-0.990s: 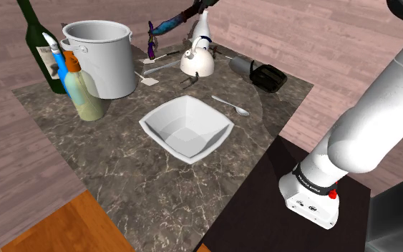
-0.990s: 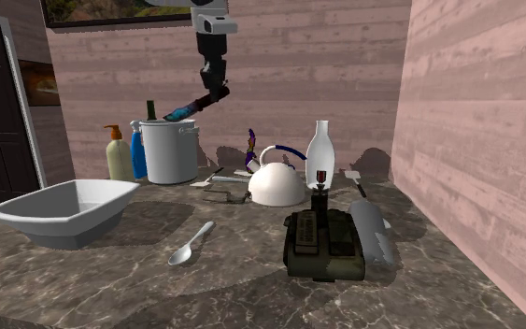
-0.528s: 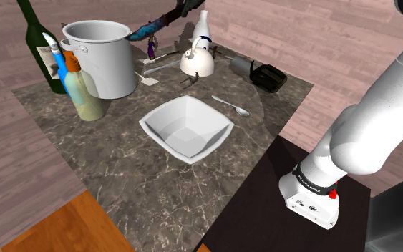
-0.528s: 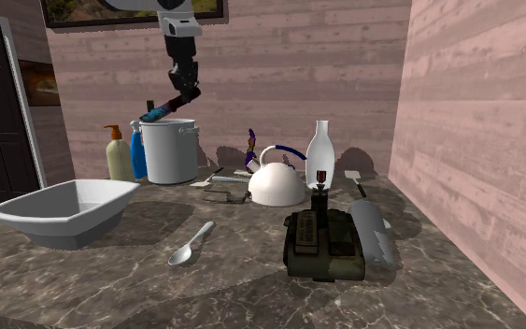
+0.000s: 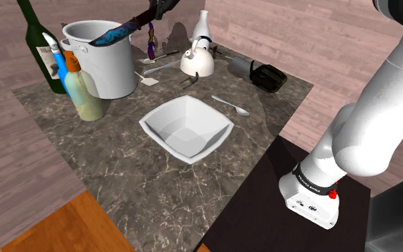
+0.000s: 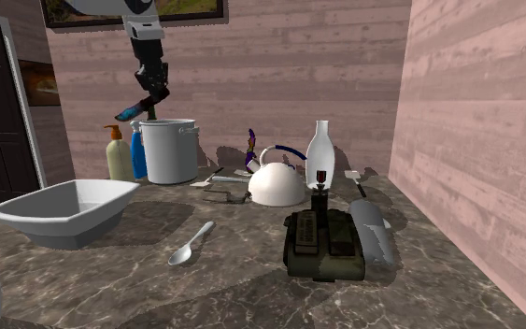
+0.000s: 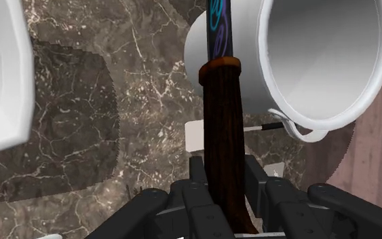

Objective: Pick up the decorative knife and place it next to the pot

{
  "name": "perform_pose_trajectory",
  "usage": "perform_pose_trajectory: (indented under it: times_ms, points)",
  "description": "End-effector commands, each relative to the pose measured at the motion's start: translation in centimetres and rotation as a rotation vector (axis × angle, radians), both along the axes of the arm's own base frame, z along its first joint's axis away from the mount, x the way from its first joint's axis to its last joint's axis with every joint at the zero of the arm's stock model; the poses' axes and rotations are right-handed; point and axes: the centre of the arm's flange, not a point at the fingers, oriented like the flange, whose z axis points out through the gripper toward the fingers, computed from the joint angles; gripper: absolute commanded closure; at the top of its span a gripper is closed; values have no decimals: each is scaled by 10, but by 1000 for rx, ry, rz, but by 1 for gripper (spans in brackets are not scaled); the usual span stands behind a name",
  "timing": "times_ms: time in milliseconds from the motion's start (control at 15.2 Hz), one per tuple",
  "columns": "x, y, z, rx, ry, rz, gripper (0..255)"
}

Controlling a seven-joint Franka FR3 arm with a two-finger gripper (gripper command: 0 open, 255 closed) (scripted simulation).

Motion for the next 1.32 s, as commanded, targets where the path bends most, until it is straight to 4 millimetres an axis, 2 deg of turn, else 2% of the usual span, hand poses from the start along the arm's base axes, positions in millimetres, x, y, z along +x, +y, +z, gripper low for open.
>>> perform_pose_trajectory:
  times_ms: [0, 132, 1254]
  points:
    - [0, 27, 0, 1, 0, -2, 255]
    - [2, 58, 0, 1, 0, -2, 255]
    - [2, 58, -90, 1, 0, -2, 255]
